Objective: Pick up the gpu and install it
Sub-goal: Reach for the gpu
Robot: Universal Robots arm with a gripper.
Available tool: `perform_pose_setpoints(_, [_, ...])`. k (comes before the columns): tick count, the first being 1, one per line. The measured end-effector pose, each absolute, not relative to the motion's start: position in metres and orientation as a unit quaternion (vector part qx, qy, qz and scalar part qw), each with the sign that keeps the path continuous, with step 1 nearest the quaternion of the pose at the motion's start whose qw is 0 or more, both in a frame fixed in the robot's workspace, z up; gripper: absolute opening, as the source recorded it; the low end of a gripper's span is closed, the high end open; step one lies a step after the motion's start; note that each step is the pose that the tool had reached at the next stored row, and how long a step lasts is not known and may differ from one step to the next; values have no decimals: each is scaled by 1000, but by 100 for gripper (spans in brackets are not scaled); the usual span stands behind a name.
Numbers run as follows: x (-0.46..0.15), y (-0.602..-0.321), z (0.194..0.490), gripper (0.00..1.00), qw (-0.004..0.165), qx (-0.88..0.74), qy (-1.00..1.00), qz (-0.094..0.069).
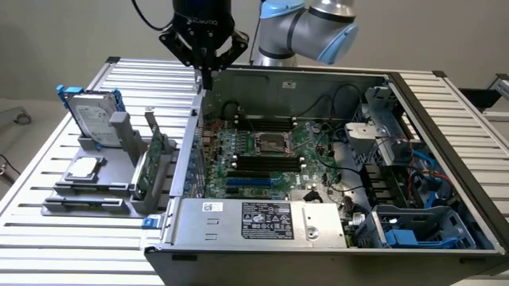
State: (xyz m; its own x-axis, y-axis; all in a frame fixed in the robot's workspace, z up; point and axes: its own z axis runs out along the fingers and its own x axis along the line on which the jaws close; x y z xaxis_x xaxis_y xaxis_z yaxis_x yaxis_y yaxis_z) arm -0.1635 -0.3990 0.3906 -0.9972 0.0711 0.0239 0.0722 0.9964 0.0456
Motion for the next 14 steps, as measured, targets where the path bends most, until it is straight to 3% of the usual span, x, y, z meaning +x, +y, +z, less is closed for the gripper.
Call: perform_pose_setpoints(14, [-227, -399, 375, 11, 11, -36, -999, -22])
